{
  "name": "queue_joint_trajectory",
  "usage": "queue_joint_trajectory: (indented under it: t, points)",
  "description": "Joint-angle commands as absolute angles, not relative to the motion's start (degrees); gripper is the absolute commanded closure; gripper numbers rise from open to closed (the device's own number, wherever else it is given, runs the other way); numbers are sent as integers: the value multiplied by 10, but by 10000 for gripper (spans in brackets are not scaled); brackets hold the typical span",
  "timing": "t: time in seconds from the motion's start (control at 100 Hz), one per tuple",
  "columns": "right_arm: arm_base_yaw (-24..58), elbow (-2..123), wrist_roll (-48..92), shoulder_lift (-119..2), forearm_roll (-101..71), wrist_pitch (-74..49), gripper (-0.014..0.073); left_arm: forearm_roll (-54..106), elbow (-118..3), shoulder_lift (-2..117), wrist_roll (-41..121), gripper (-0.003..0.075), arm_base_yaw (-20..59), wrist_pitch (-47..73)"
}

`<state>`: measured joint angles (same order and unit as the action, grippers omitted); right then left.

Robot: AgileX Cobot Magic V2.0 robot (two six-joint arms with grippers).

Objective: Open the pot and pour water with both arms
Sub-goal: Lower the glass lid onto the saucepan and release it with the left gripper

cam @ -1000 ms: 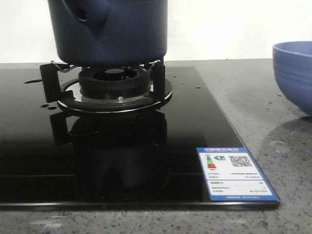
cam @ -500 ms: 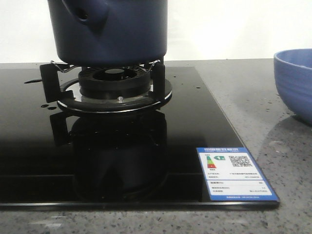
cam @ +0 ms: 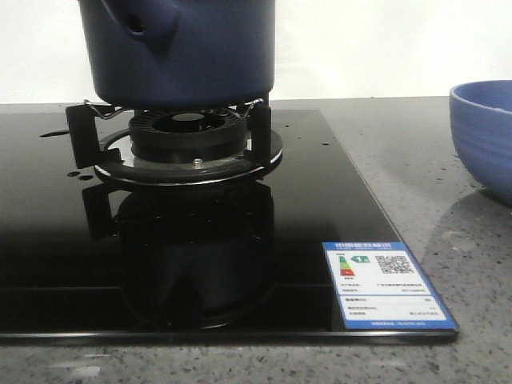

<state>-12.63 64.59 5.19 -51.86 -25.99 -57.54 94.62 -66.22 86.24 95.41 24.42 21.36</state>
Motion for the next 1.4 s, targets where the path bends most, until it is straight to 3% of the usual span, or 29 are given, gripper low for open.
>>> queue_joint_trajectory:
  t: [0.0,0.17,0.37,0.5,0.63,0.71,0.86,0.94,1.21,1.39]
  points:
    - [-128,664,59,-495,-277,-545,257,977,-685,845,957,531,247,232]
    - [-110,664,59,-490,-277,-554,257,979,-685,846,961,503,247,234]
    - [-106,664,59,-490,-281,-554,257,991,-685,844,961,148,246,228]
    - [-106,664,62,-490,-281,-552,257,991,-685,818,961,119,246,227]
    - [-92,661,101,-478,-279,-546,270,991,-680,759,951,181,246,227]
    - [-77,656,132,-465,-275,-545,354,991,-665,712,930,267,246,224]
    - [-36,608,196,-416,-269,-530,666,980,-584,595,899,582,246,191]
    - [-19,559,218,-380,-259,-499,654,956,-524,526,899,743,246,174]
    - [28,375,253,-205,-255,-346,655,942,-311,289,899,741,246,129]
    - [35,303,253,-102,-255,-303,655,942,-217,195,899,741,246,125]
